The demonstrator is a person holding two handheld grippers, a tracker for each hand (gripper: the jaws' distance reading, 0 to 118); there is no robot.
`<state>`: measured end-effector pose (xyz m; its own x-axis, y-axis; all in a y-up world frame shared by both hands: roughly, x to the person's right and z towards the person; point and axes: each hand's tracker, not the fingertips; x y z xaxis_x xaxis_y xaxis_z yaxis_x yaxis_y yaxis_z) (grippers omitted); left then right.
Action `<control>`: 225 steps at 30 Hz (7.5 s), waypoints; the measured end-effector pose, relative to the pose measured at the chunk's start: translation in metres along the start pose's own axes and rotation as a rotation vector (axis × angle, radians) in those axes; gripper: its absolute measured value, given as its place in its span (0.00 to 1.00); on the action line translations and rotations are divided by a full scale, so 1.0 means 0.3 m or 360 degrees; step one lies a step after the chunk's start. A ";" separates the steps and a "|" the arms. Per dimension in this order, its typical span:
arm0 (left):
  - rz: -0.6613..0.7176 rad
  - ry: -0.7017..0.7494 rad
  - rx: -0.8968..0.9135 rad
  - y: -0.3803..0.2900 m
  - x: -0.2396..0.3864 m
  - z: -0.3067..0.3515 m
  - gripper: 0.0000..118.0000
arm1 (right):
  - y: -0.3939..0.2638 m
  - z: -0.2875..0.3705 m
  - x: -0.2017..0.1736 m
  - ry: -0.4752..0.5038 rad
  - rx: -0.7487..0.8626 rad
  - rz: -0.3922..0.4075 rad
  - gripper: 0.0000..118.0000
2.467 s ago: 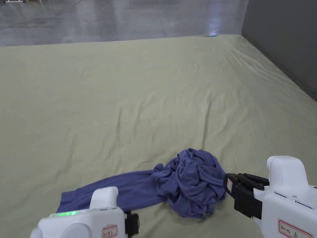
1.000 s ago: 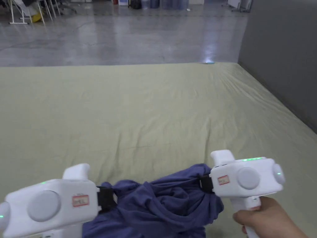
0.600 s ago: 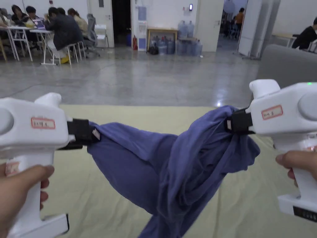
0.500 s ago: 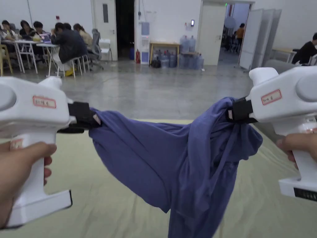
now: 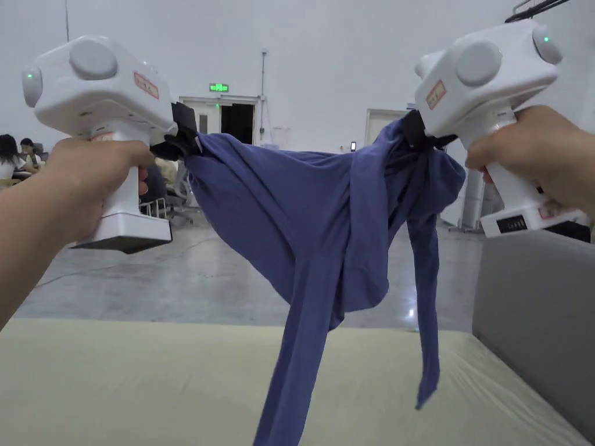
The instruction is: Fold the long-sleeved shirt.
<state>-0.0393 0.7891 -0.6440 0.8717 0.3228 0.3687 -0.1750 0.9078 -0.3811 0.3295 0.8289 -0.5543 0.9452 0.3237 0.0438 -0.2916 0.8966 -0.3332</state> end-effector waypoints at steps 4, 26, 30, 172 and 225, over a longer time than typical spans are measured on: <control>-0.0041 0.0034 0.0038 0.041 0.012 -0.064 0.08 | 0.050 -0.052 -0.015 -0.0065 -0.0013 0.0079 0.10; 0.0075 0.0303 -0.0980 -1.657 -0.484 -0.312 0.08 | -1.778 -0.343 -0.653 0.0331 -0.0759 0.0023 0.10; 0.0177 0.0277 -0.1027 -1.896 -0.545 -0.094 0.08 | -1.953 -0.102 -0.735 0.0347 -0.0707 0.0051 0.10; 0.0504 0.0199 -0.0582 -1.394 -0.574 -0.348 0.00 | -1.515 -0.525 -0.487 0.0426 -0.0619 -0.0558 0.09; 0.0447 0.0335 -0.1045 -1.998 -0.492 0.755 1.00 | -2.054 0.580 -0.788 0.0698 -0.1328 -0.0537 1.00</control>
<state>-0.1667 0.2581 -0.2779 0.9153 0.4010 0.0376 -0.1522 0.4306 -0.8896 0.2601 0.2524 -0.1954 0.9792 -0.1993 -0.0370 0.0397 0.3675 -0.9292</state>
